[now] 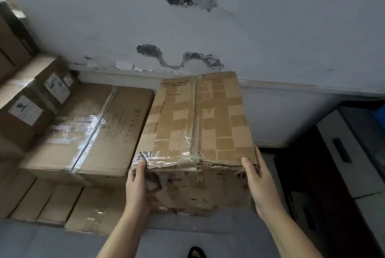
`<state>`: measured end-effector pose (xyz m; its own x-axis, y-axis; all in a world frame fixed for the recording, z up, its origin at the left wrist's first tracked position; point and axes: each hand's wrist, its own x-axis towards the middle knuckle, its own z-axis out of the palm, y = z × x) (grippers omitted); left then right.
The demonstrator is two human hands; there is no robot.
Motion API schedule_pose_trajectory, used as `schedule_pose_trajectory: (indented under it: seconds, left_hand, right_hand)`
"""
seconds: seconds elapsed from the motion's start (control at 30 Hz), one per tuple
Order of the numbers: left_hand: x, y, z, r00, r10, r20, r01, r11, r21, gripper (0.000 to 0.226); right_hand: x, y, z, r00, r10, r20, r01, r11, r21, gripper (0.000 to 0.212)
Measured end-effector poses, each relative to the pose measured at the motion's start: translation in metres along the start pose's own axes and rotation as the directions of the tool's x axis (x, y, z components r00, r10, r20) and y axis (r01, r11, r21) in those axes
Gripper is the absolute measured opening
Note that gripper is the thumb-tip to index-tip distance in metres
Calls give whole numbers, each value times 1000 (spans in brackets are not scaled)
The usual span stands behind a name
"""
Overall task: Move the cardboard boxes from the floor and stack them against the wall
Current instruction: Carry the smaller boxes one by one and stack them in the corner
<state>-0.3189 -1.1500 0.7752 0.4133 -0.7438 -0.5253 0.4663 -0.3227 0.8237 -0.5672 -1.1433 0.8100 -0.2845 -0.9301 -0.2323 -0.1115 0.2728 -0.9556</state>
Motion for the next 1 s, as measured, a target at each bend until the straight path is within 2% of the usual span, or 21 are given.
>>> schedule_pose_trajectory:
  seconds: [0.23, 0.37, 0.43, 0.6, 0.7, 0.8, 0.93, 1.0]
  left_hand:
    - [101, -9, 5, 998, 19, -53, -16, 999, 51, 12]
    - [140, -13, 7, 995, 101, 7, -101, 987, 127, 23]
    - [151, -15, 8, 991, 128, 31, -131, 977, 168, 38]
    - [161, -21, 6, 978, 200, 56, -207, 944, 257, 54]
    - [158, -18, 5, 983, 174, 58, -183, 953, 242, 56]
    - [155, -10, 2, 984, 160, 75, -174, 949, 262, 67]
    - [144, 8, 1, 977, 197, 80, -212, 930, 299, 52]
    - [136, 16, -1, 975, 200, 94, -219, 929, 297, 52]
  right_hand:
    - [67, 45, 64, 993, 109, -53, -105, 991, 83, 41]
    - [91, 75, 94, 982, 132, -135, -115, 985, 127, 40]
    - [101, 85, 99, 976, 143, -165, -117, 981, 156, 41]
    - [110, 90, 99, 977, 122, -175, -94, 983, 160, 46]
    - [107, 91, 100, 979, 120, -164, -92, 982, 166, 34]
    - [104, 89, 99, 978, 145, -153, -116, 976, 183, 34]
    - [96, 75, 91, 979, 163, -123, -141, 975, 170, 36]
    - [92, 68, 85, 981, 163, -106, -146, 977, 152, 46]
